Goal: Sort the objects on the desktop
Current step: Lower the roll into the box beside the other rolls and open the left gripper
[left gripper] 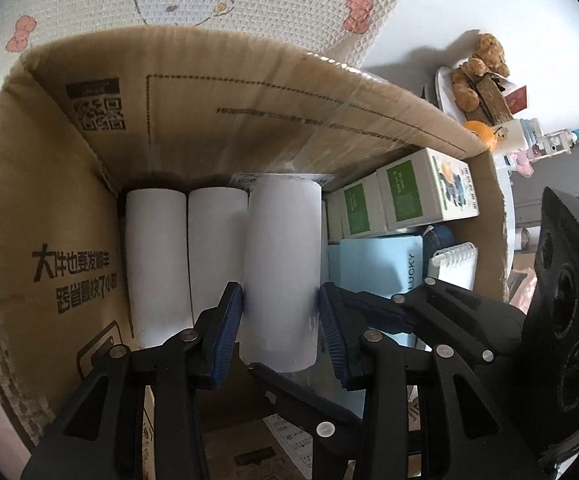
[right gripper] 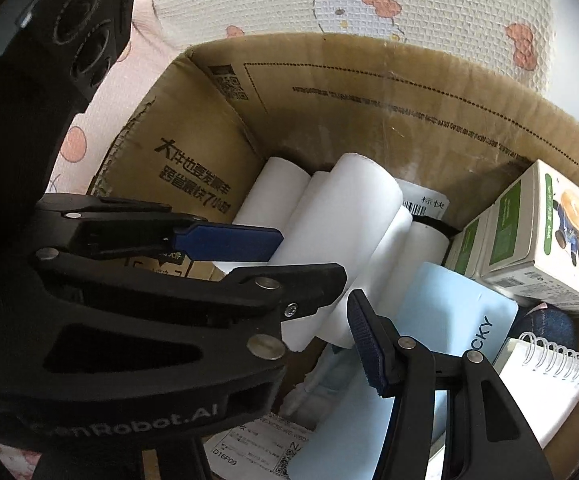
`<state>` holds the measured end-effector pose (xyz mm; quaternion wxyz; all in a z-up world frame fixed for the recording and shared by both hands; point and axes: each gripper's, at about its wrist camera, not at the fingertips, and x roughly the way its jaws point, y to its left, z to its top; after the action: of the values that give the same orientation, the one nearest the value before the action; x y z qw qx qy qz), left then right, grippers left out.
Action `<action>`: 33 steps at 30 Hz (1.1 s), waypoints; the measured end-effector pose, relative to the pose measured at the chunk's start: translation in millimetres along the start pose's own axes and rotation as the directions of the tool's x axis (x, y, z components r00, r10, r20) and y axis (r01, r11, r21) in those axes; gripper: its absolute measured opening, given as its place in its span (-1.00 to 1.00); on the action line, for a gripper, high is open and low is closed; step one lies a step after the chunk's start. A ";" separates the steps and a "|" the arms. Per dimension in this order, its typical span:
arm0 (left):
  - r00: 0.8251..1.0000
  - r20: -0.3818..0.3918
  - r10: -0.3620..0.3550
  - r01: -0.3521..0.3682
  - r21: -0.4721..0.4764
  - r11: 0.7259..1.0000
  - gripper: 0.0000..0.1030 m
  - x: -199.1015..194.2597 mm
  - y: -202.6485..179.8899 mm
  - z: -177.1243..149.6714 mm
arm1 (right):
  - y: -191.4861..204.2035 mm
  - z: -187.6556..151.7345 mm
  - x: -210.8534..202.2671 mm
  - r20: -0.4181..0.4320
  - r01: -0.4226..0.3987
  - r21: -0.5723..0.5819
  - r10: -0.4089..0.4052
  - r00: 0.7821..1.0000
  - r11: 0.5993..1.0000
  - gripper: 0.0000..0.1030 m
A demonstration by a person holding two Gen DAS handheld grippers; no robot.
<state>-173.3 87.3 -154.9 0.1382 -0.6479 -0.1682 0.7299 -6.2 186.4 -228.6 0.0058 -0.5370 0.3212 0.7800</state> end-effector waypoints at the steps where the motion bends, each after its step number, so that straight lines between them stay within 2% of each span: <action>1: 1.000 0.001 0.005 -0.005 0.001 1.000 -0.16 0.3 -1.2 -0.1 | 0.0 -0.8 0.6 0.001 0.007 -0.002 -0.007 1.000 1.000 0.05; 8: 1.000 0.005 -0.001 0.001 -0.030 1.000 -0.16 -2.7 -2.9 0.0 | -0.5 -1.5 1.0 0.008 0.001 0.029 -0.002 1.000 1.000 0.05; 14: 0.999 0.008 0.050 -0.050 -0.010 0.999 -0.16 -7.3 -3.2 -3.0 | 3.7 -3.5 2.3 0.016 -0.005 0.041 0.005 1.000 0.999 0.05; 25: 0.998 0.066 0.015 -0.014 -0.021 1.000 -0.16 -34.6 4.4 -5.7 | 8.0 -12.8 -15.8 0.061 -0.021 0.088 0.015 0.998 0.996 0.05; 26: 0.998 0.067 0.008 -0.006 -0.026 1.000 -0.22 -37.3 6.2 -6.7 | 9.5 -13.3 -17.2 0.063 -0.018 0.091 0.012 0.998 0.996 0.05; 27: 0.997 0.075 -0.002 0.005 -0.029 1.000 -0.41 -41.3 7.9 -8.1 | 11.1 -13.7 -18.3 0.064 -0.018 0.096 0.012 0.998 0.995 0.05; 28: 0.996 0.088 0.001 0.001 -0.019 1.000 -0.52 -46.3 8.5 -9.7 | 13.3 -14.3 -20.1 0.068 -0.021 0.098 0.014 0.998 0.995 0.05; 29: 0.994 0.111 0.015 -0.016 0.006 1.000 -0.72 -52.2 7.7 -11.6 | 15.3 -14.7 -21.5 0.072 -0.024 0.100 0.016 0.997 0.995 0.05; 30: 0.989 0.145 0.026 -0.031 0.031 0.999 -0.82 -58.6 6.6 -13.8 | 17.7 -15.0 -22.8 0.076 -0.025 0.104 0.017 0.997 0.994 0.05; 33: 0.971 0.235 0.046 -0.067 0.083 0.994 -0.86 -76.2 4.8 -19.0 | 26.6 -15.1 -28.3 0.094 -0.016 0.100 0.007 0.996 0.995 0.05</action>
<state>-145.0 52.2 -90.4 0.1260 -0.5556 -0.1316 0.8113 8.9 167.1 -194.9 0.0433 -0.4969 0.3623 0.7874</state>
